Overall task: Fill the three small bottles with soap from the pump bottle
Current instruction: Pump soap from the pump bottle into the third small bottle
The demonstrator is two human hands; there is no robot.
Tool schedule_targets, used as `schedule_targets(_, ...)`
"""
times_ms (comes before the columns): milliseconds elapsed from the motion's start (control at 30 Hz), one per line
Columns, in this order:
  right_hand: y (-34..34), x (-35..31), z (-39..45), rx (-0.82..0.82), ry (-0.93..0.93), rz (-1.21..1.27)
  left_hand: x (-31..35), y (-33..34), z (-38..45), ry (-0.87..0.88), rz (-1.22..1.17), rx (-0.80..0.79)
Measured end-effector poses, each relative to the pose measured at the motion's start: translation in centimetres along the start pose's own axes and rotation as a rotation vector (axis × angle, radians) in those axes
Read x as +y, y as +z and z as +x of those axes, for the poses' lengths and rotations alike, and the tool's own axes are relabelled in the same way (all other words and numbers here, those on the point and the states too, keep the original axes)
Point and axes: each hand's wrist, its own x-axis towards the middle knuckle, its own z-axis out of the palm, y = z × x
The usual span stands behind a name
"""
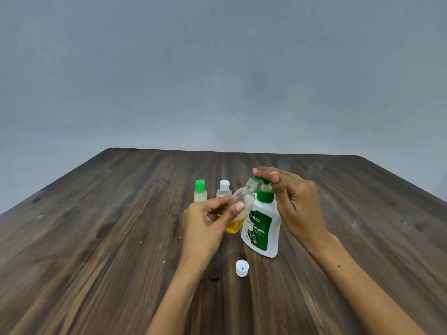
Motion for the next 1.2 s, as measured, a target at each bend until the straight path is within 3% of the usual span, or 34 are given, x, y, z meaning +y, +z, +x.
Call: schedule_targets(1200,0.1,-0.8,0.1,0.021,0.011,-0.039,0.1,-0.1,0.0,-0.001,-0.027,0.025)
